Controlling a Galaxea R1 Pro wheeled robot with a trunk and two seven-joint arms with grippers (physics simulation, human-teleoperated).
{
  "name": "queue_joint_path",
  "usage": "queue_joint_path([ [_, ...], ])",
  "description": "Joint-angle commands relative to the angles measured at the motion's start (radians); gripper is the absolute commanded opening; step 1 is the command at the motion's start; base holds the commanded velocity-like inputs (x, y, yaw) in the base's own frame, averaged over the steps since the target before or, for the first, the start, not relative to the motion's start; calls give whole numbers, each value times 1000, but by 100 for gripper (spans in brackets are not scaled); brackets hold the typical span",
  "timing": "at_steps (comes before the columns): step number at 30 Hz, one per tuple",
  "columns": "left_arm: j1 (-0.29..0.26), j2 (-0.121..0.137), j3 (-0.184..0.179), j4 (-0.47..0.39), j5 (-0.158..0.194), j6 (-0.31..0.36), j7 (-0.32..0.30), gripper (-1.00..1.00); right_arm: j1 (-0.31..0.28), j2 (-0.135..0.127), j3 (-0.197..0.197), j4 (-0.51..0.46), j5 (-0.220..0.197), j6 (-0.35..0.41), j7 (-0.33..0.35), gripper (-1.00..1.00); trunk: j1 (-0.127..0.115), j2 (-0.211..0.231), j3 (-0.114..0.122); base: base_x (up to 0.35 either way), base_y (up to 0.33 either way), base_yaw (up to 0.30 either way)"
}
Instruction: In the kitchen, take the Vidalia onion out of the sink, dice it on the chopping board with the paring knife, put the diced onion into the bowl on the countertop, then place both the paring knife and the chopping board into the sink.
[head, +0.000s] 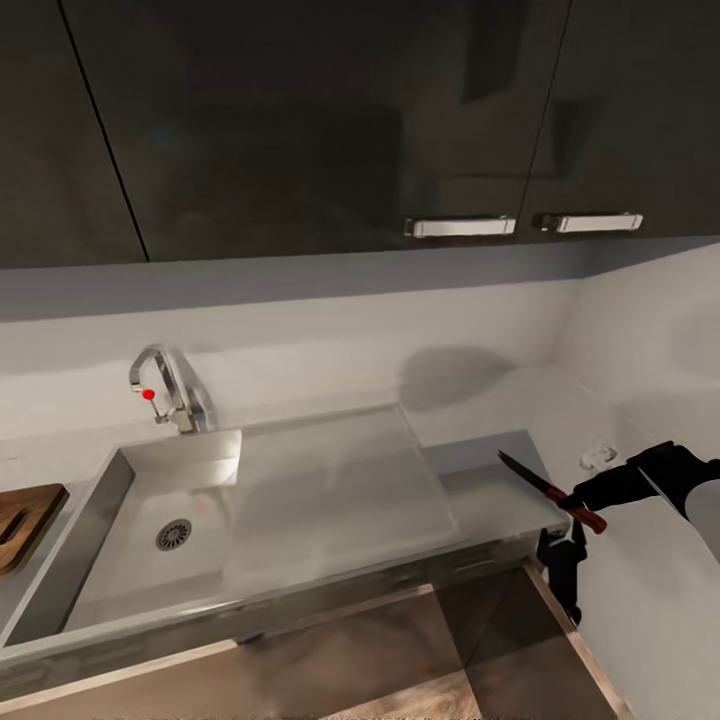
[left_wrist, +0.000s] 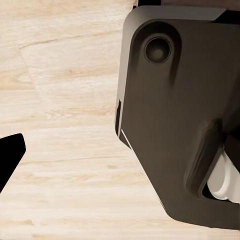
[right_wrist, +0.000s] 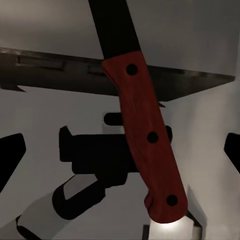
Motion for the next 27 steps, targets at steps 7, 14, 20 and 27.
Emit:
queue_joint_path([
  [7, -1, 0, -8, 1, 10, 2, -1, 100, 0, -4, -9, -2, 4, 7, 17, 100, 1, -2, -13, 0, 0, 0],
  [14, -1, -1, -8, 1, 10, 2, -1, 100, 0, -8, -9, -3, 6, 5, 19, 100, 1, -2, -25, 0, 0, 0],
  [20, -1, 0, -8, 1, 10, 2, -1, 100, 0, -11, -10, -3, 6, 4, 19, 100, 1, -2, -34, 0, 0, 0],
  [27, -1, 0, -8, 1, 10, 3, -1, 100, 0, -15, -11, -3, 6, 4, 19, 100, 1, -2, -46, 0, 0, 0],
])
